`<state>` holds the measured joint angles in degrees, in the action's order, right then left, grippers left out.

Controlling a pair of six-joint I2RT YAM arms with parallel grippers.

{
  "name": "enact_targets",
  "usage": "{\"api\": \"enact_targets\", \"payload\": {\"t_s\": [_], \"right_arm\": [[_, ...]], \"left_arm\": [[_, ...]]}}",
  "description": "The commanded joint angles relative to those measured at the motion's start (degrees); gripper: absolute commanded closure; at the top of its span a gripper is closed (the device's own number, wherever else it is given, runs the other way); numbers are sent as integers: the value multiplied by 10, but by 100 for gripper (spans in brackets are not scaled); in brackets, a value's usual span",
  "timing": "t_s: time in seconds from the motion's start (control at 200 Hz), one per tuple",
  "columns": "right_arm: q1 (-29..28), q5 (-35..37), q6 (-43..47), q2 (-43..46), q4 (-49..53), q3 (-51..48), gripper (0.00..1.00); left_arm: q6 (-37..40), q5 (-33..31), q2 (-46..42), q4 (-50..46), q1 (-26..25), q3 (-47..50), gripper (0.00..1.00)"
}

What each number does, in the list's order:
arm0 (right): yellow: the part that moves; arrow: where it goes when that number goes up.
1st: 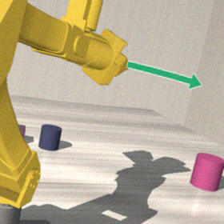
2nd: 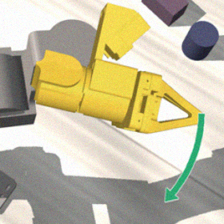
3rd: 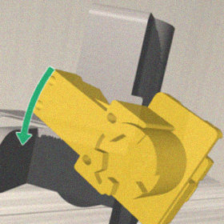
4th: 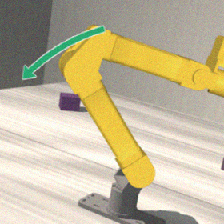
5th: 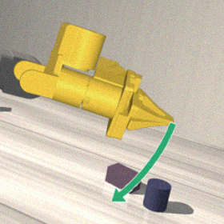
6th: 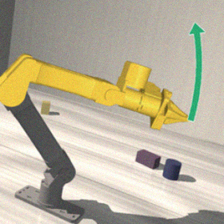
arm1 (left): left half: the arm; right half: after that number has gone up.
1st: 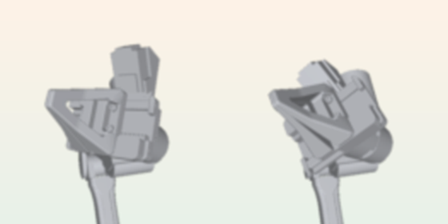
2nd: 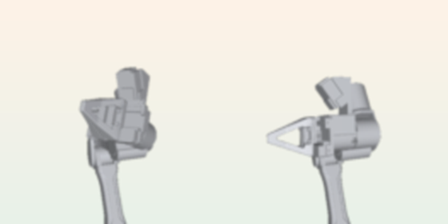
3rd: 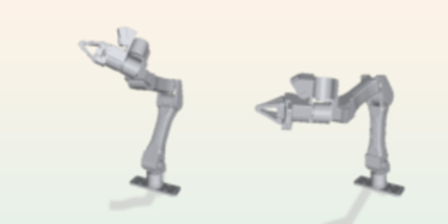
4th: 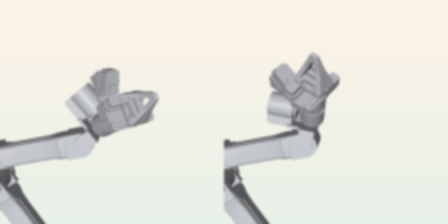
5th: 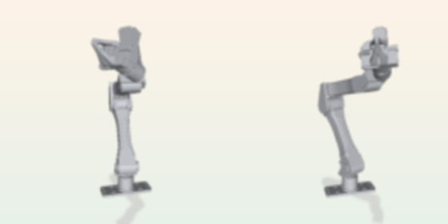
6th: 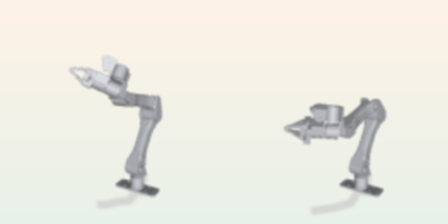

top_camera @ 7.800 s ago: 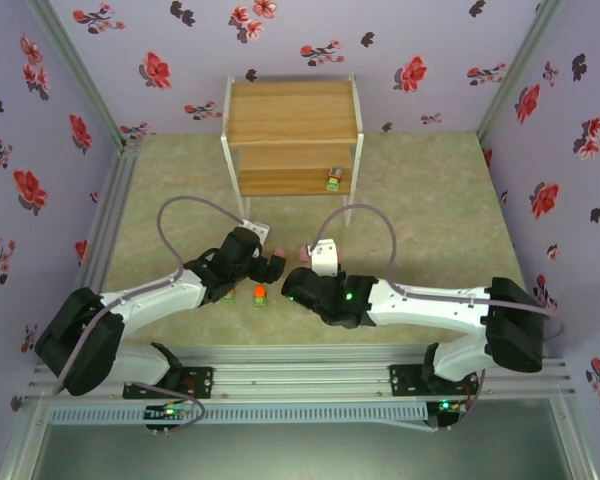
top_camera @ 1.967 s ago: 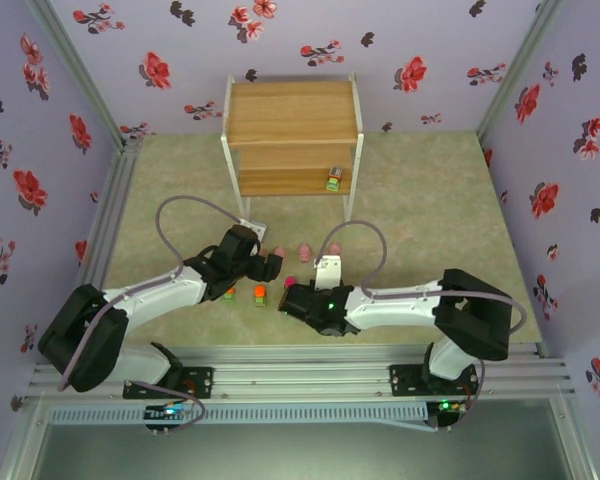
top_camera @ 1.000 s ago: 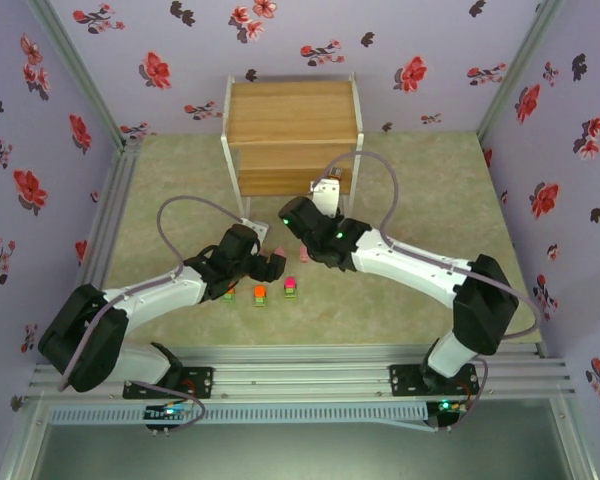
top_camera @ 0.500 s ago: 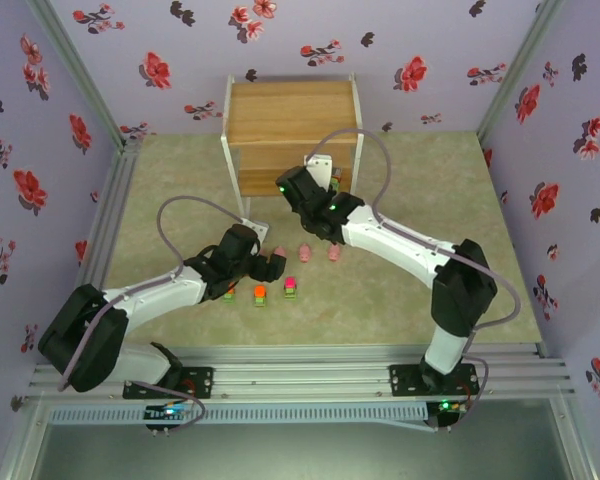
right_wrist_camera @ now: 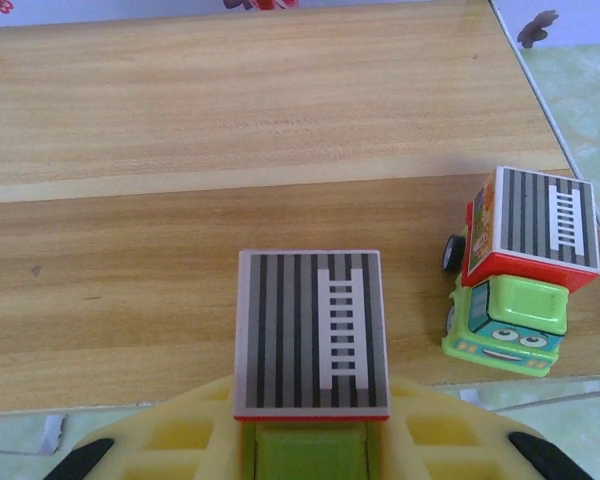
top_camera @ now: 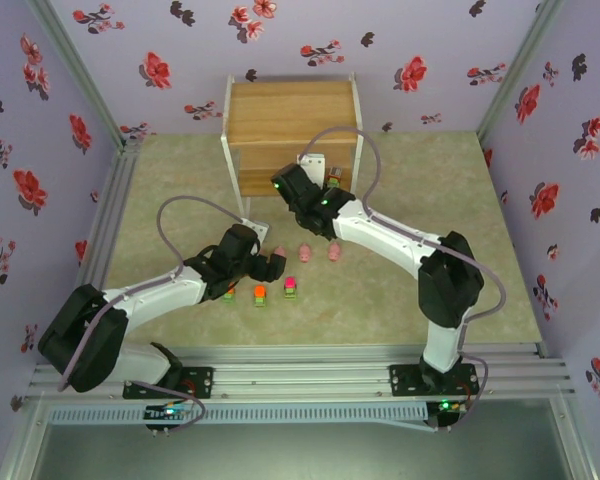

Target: Place and organize the plastic toys onto the shelf

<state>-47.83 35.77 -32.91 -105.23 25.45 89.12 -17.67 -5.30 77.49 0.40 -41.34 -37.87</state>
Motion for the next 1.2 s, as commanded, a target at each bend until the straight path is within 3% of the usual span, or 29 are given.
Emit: {"api": "enact_targets", "payload": {"t_s": [0.0, 1.195], "right_arm": [[9, 17, 15, -10, -1, 22, 100], [44, 32, 33, -59, -19, 46, 100]], "left_arm": [[-2, 8, -12, 7, 3, -1, 11], [0, 7, -10, 6, 3, -2, 11]]}}
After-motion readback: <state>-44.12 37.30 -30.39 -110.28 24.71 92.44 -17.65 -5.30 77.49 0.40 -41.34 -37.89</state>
